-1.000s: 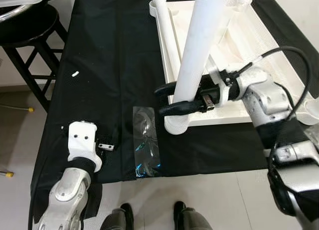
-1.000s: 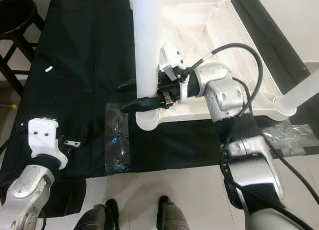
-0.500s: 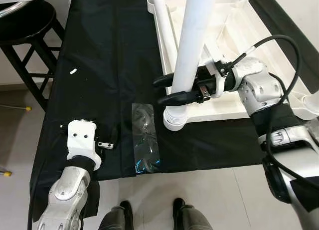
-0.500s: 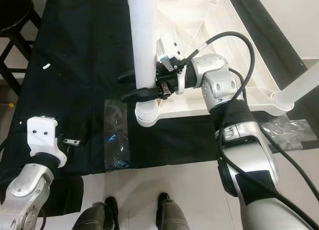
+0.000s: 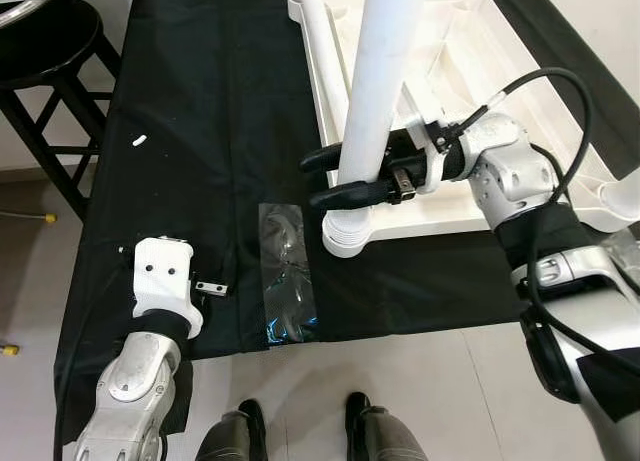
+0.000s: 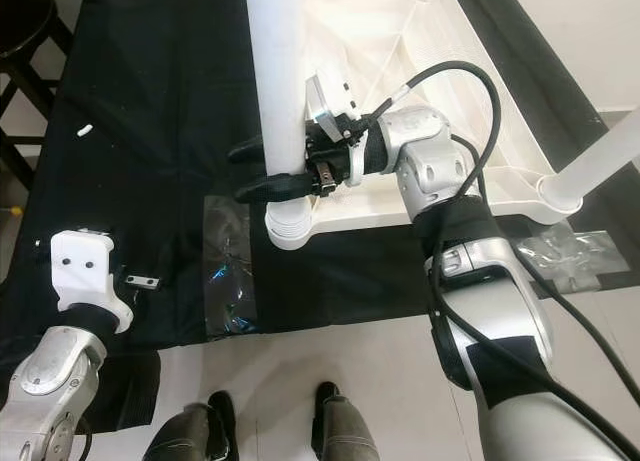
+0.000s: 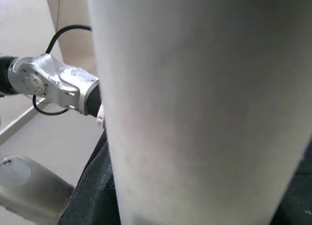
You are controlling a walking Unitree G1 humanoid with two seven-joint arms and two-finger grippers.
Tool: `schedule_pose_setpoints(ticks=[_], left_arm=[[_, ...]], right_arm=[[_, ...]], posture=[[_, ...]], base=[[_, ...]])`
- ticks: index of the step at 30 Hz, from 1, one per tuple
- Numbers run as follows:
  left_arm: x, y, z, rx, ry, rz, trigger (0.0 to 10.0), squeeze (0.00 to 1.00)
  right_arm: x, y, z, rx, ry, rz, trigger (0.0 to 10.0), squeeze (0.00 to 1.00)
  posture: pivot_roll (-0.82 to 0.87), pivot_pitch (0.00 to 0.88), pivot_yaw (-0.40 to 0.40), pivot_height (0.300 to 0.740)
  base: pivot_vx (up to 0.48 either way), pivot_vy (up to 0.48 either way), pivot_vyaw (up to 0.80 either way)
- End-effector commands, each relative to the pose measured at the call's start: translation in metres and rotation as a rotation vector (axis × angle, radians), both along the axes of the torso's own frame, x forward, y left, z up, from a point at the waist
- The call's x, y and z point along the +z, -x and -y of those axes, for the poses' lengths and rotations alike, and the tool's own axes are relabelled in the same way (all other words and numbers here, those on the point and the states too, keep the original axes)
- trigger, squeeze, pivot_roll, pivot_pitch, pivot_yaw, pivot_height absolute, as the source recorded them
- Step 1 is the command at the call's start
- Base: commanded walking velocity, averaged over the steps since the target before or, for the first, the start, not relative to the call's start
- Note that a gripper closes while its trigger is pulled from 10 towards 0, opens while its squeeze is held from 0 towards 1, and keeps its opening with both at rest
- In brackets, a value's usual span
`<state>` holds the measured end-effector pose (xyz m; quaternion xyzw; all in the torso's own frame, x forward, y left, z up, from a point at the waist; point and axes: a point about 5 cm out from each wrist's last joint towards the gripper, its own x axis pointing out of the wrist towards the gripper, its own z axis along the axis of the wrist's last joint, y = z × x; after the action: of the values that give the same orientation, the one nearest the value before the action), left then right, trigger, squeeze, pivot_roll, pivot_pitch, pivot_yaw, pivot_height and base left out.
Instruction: Building children table
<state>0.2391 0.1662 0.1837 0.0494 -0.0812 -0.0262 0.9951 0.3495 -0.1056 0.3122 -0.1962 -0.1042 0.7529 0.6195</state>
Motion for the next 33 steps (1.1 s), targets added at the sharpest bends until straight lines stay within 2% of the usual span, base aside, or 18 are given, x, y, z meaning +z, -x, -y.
schedule_pose_setpoints(ticks=[1,6,12,18,20,24,27,33], left_arm=[[-0.003,0.003,-0.003,0.011,-0.014,-0.02,10.0,0.0],[-0.004,0.003,-0.003,0.012,-0.015,-0.022,10.0,0.0],[-0.004,0.003,-0.003,0.012,-0.015,-0.025,10.0,0.0],[-0.005,0.002,-0.004,0.012,-0.016,-0.027,10.0,0.0],[-0.005,0.002,-0.004,0.012,-0.016,-0.028,10.0,0.0],[-0.005,0.001,-0.004,0.012,-0.015,-0.029,10.0,0.0],[-0.006,0.0,-0.004,0.011,-0.013,-0.029,10.0,0.0],[-0.006,-0.001,-0.004,0.01,-0.011,-0.03,10.0,0.0]], right_arm=[[-0.021,-0.002,0.002,-0.017,0.103,-0.015,10.0,0.0],[-0.027,0.0,0.003,-0.005,0.15,0.017,10.0,0.0],[-0.027,0.003,0.004,0.006,0.144,-0.002,10.0,0.0],[-0.024,0.002,0.007,0.001,0.091,-0.057,10.0,0.0],[-0.023,-0.001,0.01,-0.019,0.033,-0.112,10.0,0.0],[-0.027,-0.005,0.011,-0.065,-0.011,-0.169,10.0,0.0],[-0.035,-0.004,0.011,-0.094,-0.025,-0.219,10.0,0.0],[-0.037,-0.004,0.012,-0.114,-0.029,-0.231,10.0,0.0]], posture=[[0.01,0.395,-0.04,0.74],[0.01,0.396,-0.039,0.74],[0.01,0.397,-0.036,0.74],[0.01,0.396,-0.035,0.74],[0.0,0.395,-0.035,0.74],[0.0,0.394,-0.033,0.74],[0.0,0.393,-0.033,0.74],[0.0,0.391,-0.031,0.74]], base=[[0.0,0.0,0.0],[0.0,0.0,0.0],[0.0,0.0,0.0],[0.0,0.0,0.0],[0.0,0.0,0.0],[0.0,0.0,0.0],[0.0,0.0,0.0],[0.0,0.0,0.0]])
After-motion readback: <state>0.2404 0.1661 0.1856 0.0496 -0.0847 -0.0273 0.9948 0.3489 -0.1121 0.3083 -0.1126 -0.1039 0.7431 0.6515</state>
